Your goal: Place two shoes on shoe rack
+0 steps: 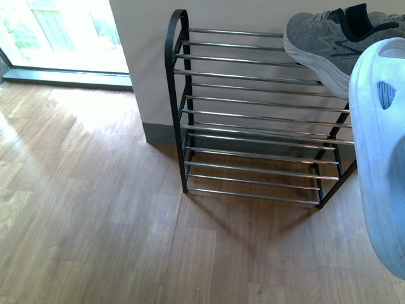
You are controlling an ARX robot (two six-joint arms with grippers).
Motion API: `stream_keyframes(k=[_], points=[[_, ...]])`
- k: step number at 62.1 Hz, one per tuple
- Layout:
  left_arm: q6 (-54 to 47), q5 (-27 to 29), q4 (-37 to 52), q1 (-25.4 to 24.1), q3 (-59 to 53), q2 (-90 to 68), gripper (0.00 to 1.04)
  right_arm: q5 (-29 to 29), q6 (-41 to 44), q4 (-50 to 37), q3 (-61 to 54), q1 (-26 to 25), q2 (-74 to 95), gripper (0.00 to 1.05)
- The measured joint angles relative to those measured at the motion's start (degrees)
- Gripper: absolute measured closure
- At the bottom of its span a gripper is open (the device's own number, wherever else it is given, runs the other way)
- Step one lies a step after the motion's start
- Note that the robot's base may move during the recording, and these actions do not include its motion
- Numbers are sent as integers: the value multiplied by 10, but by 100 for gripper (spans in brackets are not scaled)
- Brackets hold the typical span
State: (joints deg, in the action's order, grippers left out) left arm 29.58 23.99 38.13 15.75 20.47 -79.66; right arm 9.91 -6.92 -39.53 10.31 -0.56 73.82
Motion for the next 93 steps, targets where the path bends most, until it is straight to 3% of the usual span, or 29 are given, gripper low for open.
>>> stream_keyframes(k=[42,44,50,53,61,68,78,86,93], points=[[0,0,0,0,0,0,103,0,0,0,0,0,0,103],[0,0,0,0,0,0,103,6,1,-27,-5,0,12,103],[0,0,0,0,0,0,103,15,2,-212,-36,4,68,103],[0,0,0,0,0,0,103,7,0,-231,-33,21,51,103],[0,0,0,0,0,0,103,-32,-12,-155,2,75,0,103],[0,0,0,0,0,0,103,-88,-26,-68,69,167,-5,103],[0,0,0,0,0,0,103,-151,-23,-33,169,256,38,103],[0,0,0,0,0,0,103,-211,-1,8,273,307,116,103],[0,0,0,0,0,0,103,-268,42,35,372,316,210,103]])
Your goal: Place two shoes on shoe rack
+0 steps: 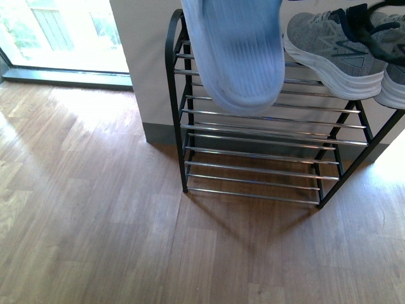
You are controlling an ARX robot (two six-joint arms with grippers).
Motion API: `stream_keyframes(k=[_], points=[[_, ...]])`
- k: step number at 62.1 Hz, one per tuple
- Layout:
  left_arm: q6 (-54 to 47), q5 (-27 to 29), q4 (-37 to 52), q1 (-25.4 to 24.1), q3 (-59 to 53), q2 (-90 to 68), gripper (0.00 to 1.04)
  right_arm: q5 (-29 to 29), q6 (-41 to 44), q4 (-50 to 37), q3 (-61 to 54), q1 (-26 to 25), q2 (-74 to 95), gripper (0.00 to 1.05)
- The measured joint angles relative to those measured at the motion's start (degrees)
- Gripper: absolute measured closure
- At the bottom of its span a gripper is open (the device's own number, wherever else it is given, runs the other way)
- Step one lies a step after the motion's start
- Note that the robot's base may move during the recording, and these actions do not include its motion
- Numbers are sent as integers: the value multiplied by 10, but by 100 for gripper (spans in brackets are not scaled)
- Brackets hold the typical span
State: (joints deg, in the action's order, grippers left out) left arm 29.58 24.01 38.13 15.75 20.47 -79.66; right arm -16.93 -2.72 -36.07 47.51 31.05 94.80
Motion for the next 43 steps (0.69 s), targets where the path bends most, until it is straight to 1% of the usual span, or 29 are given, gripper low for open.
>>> stream_keyframes(k=[7,18,33,43], points=[[0,0,0,0,0,0,103,-33,38,34,79,-4,70,103],[0,0,0,0,0,0,103,-62,83,101,198,-20,166,103],[0,0,0,0,0,0,103,-103,137,149,307,-52,267,103],[0,0,0,0,0,0,103,-109,141,208,367,-76,320,103]])
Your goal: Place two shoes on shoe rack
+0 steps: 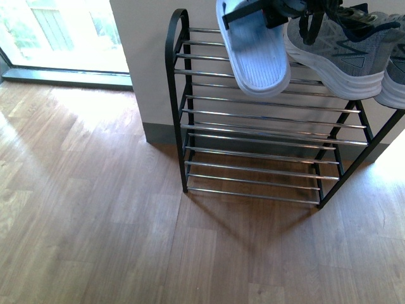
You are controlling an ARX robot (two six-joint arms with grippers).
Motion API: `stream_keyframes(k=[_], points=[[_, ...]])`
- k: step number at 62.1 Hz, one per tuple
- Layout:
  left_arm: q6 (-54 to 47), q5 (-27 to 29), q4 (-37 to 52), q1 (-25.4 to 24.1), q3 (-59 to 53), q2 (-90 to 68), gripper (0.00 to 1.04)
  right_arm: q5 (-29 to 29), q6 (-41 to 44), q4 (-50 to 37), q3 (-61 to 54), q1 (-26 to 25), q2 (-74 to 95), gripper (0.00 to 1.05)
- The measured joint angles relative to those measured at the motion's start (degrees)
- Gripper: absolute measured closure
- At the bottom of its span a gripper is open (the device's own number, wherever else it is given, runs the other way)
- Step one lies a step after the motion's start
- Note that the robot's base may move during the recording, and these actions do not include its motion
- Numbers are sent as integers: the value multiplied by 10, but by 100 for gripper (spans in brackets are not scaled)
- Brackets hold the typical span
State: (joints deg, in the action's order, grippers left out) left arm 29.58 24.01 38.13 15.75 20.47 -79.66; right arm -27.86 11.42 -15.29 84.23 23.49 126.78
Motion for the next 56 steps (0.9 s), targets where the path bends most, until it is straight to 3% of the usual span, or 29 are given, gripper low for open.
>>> stream_keyframes(k=[18,56], points=[[0,0,0,0,0,0,103,29,-77,140,103,-37,69,103],[0,0,0,0,0,0,103,18,-116,203,270,-48,163,103]])
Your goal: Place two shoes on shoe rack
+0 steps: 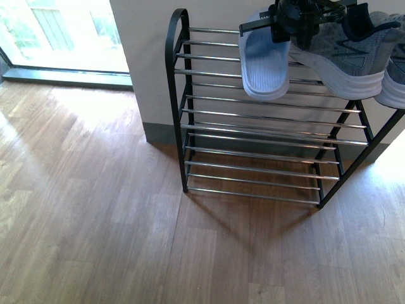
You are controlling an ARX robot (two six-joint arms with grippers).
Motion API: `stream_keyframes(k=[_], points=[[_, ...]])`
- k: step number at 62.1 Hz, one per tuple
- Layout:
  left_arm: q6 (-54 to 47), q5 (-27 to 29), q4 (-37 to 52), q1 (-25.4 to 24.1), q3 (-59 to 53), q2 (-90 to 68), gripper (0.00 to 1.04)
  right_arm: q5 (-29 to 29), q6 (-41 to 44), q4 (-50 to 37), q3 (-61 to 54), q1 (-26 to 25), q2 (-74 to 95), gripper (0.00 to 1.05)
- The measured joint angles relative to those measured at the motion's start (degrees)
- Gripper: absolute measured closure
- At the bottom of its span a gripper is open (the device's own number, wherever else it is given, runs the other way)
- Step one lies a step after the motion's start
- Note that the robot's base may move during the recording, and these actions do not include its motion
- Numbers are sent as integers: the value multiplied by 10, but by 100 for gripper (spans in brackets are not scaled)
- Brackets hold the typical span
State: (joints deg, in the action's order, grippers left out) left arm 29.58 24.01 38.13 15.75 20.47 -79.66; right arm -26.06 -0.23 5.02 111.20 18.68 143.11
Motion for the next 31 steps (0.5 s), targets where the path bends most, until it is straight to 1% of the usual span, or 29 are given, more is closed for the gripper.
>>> stream_keyframes(k=[4,7,10,18,24,26,29,31], points=[[0,0,0,0,0,0,103,0,0,1,4,-1,0,103],[0,0,0,0,0,0,103,0,1,0,6,-2,0,97],[0,0,0,0,0,0,103,1,0,-4,7,-3,0,87],[0,0,0,0,0,0,103,12,0,-35,-11,-4,-5,67],[0,0,0,0,0,0,103,28,0,-68,-57,-3,-31,52],[0,0,0,0,0,0,103,34,-1,-77,-71,-3,-39,48],[0,0,0,0,0,0,103,47,-3,-100,-107,-2,-64,39],[0,0,0,0,0,0,103,53,-5,-110,-122,-2,-76,36]])
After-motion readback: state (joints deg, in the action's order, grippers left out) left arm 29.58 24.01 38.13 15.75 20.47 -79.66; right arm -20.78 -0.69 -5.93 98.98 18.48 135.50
